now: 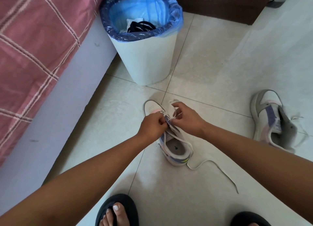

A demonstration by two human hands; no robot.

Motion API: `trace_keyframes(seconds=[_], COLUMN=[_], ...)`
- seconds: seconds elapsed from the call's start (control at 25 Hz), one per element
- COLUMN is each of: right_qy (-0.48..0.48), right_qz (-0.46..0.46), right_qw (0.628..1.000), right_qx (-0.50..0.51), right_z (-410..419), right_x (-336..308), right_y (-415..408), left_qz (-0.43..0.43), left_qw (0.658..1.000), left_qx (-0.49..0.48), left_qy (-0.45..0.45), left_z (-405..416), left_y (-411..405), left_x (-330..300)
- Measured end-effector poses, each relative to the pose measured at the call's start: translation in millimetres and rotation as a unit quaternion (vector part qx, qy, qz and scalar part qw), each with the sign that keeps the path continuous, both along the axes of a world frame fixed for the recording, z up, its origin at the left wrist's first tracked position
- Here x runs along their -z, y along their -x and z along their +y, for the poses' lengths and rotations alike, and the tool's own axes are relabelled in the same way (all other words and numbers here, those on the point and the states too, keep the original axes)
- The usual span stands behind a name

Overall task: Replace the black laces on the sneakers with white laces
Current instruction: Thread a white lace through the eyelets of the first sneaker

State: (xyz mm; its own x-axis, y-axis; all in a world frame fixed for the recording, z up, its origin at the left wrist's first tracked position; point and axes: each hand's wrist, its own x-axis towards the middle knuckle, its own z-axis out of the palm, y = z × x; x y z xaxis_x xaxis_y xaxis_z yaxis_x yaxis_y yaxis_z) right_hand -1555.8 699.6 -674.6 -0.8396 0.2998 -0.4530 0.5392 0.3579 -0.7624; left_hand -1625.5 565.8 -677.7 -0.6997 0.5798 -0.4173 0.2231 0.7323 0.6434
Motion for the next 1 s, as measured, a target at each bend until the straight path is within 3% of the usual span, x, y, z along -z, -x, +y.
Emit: trace_keyframes(seconds=[0.08,0.2,0.36,0.44,0.56,0.72,0.76,0.8,0.84,0.92,1.0], right_qy=[0.004,-0.098,-0.150,-0.151,-0.141,-0.108,-0.101,-0.095,-0.090,-0.086,-0.085], right_qz=[-0.030,-0.022,-0.017,-0.025,-0.031,-0.032,-0.030,-0.030,-0.032,-0.035,-0.031], right_qw=[0.999,0.987,0.986,0.988,0.988,0.988,0.989,0.990,0.990,0.990,0.990], right_qx=[-0.042,-0.127,-0.070,-0.029,0.050,0.102,0.103,0.104,0.104,0.104,0.108], right_z=[-3.2,-9.5,-8.7,-0.3,15.2,20.6,20.2,20.0,19.8,18.9,17.5], right_x=[-1.9,1.6,1.2,-1.4,-5.4,-5.6,-4.8,-4.6,-4.4,-3.4,-3.7], right_y=[-11.4,-24.1,-31.7,-39.0,-51.8,-60.7,-61.6,-61.6,-61.6,-62.1,-62.8], left_qz=[-0.003,-0.004,0.037,0.089,0.136,0.026,0.042,0.076,0.115,0.170,0.211], left_qw=[1.000,0.999,0.993,0.981,0.913,0.745,0.738,0.771,0.824,0.917,0.934], left_qx=[0.015,0.038,0.106,0.168,0.338,0.480,0.477,0.452,0.406,0.299,0.262], left_qy=[-0.004,-0.024,-0.029,0.020,0.185,0.462,0.474,0.442,0.378,0.204,0.121], left_z=[-2.7,-4.5,-3.7,-14.6,-55.3,-70.6,-60.3,-46.3,-28.3,14.4,55.4], left_y=[0.0,0.9,3.6,7.0,14.6,4.2,0.2,-2.1,-3.9,-10.0,-17.8], left_x=[-0.8,-3.3,-17.8,-28.5,-29.7,-29.6,-31.2,-31.5,-31.7,-35.1,-32.7])
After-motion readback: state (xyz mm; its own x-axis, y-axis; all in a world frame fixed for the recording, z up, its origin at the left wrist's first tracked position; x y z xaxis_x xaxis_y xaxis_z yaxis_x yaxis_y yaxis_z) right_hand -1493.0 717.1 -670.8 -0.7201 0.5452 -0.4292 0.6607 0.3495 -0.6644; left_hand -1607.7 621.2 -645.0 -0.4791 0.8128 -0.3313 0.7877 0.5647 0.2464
